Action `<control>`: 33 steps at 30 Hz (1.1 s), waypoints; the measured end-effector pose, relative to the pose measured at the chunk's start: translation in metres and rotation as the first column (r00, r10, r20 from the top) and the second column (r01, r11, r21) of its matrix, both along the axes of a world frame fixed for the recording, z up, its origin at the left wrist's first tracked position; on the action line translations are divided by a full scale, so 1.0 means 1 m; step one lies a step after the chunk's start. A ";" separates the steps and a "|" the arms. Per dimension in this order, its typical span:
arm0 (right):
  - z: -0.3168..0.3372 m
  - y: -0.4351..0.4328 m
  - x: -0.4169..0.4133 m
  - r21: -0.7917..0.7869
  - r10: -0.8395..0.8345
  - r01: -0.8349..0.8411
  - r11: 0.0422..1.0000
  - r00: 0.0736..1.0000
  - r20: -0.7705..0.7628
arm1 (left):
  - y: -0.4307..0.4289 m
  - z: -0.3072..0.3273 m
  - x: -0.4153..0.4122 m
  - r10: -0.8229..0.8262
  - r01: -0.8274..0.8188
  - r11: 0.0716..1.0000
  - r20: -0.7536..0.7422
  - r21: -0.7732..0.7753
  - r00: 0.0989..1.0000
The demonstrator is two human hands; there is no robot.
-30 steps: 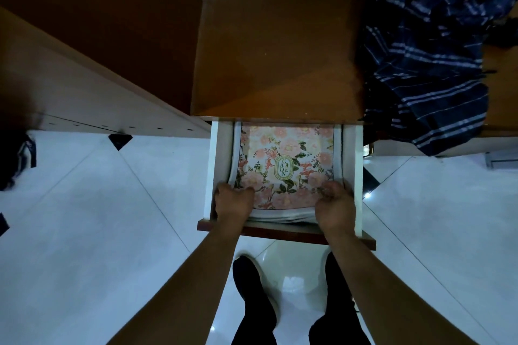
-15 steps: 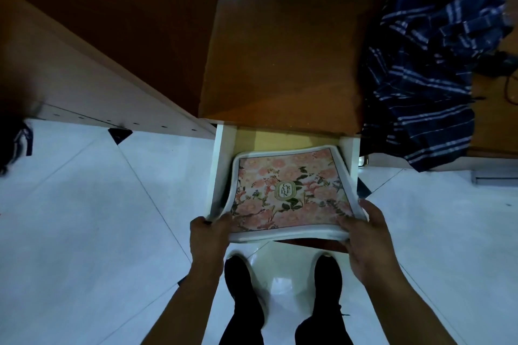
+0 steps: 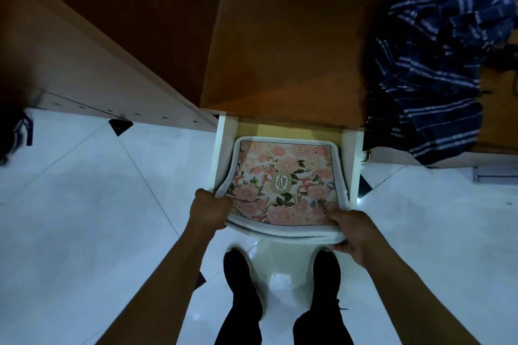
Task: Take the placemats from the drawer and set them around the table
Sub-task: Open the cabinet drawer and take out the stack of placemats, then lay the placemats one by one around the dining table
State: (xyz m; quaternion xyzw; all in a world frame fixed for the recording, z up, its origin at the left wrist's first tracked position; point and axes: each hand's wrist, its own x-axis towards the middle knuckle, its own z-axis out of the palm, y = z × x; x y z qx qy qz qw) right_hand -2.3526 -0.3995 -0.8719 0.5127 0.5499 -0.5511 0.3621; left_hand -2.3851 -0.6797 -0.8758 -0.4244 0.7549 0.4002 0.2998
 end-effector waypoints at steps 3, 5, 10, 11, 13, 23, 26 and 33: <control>0.006 0.000 0.008 0.067 0.045 -0.037 0.997 0.993 -0.113 | -0.001 0.006 -0.013 -0.087 0.073 0.986 0.089 0.150 0.992; 0.011 0.003 0.011 0.124 0.089 -0.067 0.990 0.979 -0.184 | 0.001 0.013 -0.013 -0.107 0.082 0.978 0.122 0.194 0.987; 0.038 0.011 0.016 0.218 0.203 -0.147 0.965 0.944 -0.261 | 0.007 0.037 0.006 -0.062 0.027 0.972 0.143 0.233 0.988; 0.049 0.014 0.017 0.218 0.218 -0.161 0.963 0.937 -0.272 | 0.008 0.048 0.011 -0.051 0.021 0.971 0.122 0.236 0.991; 0.073 0.020 0.021 0.219 0.249 -0.188 0.957 0.921 -0.301 | 0.009 0.076 0.024 -0.049 0.033 0.968 0.056 0.248 0.997; 0.261 0.033 0.026 0.334 0.472 -0.345 0.877 0.748 -0.467 | 0.027 0.276 0.097 -0.030 0.038 0.999 -0.367 0.014 0.930; 0.320 0.020 0.027 0.366 0.543 -0.402 0.839 0.662 -0.517 | 0.018 0.337 0.126 0.032 -0.045 0.999 -0.456 -0.018 0.890; 0.424 -0.058 0.058 0.400 0.653 -0.553 0.731 0.397 -0.645 | -0.038 0.449 0.234 0.253 -0.328 0.945 -0.642 0.002 0.724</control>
